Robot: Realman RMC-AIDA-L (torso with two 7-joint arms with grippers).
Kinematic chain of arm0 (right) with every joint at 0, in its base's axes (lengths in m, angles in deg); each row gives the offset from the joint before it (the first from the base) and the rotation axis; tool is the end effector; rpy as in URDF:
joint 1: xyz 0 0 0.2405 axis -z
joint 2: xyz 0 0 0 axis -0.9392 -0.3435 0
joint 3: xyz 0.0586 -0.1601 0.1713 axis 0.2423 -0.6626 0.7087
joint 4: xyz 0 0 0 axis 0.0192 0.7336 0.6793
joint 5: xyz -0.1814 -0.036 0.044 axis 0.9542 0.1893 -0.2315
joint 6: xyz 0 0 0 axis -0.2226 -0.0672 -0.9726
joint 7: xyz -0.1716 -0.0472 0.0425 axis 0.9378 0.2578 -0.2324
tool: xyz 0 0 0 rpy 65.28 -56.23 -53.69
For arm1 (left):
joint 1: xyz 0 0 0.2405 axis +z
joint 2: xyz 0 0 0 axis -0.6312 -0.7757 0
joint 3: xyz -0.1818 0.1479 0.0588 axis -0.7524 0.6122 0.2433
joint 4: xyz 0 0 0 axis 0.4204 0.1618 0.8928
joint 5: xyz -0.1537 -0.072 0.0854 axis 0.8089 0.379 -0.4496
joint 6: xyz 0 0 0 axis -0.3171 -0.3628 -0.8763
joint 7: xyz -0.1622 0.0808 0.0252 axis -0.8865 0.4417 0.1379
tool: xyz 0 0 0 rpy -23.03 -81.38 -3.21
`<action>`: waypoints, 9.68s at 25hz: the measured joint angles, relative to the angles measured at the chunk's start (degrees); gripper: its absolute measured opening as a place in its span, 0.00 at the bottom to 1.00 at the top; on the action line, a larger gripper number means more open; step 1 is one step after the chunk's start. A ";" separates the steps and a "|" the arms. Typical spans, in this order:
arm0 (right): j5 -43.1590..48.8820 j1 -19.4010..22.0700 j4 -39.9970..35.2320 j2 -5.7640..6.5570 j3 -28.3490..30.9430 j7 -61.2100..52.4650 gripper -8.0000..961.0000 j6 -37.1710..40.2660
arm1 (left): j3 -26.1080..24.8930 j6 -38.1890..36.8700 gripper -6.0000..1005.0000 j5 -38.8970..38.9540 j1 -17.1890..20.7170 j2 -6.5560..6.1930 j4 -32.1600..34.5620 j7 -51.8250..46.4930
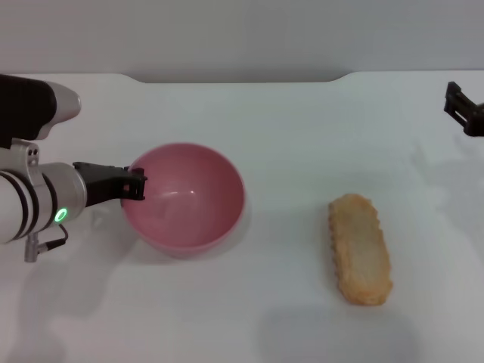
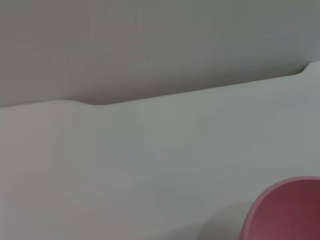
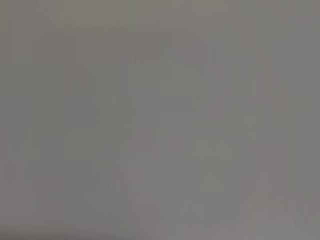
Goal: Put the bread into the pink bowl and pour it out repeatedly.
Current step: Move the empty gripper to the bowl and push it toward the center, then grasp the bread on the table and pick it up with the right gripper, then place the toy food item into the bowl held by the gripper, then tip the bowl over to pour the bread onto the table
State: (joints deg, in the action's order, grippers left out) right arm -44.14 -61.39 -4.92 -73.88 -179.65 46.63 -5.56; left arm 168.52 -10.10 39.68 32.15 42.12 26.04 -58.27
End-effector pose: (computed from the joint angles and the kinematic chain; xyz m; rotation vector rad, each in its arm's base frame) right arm 0.2337 0.3271 0.0287 -1.7277 0.7606 0.3702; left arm -0.2312 0.3324 -0.0367 -2.0733 -1.0581 -0.0795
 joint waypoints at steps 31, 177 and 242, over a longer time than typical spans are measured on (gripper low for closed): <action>-17.16 -23.48 6.37 -0.26 -3.62 3.02 0.74 -42.34 | -1.38 -4.83 0.06 -0.04 -4.46 0.00 -3.30 0.61; -10.58 -7.94 -17.68 -0.34 8.12 9.05 0.01 -37.68 | 16.88 -22.94 0.05 -53.96 -0.45 0.63 3.76 5.87; -12.75 -11.18 -14.43 -0.01 5.92 9.66 0.01 -39.00 | 7.70 -3.44 0.05 -30.12 -10.18 -0.08 6.05 -21.09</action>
State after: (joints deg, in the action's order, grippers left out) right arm -56.89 -72.57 -19.35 -73.89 -173.73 56.28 -44.56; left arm 176.21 -13.53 9.56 21.96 42.04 32.09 -79.36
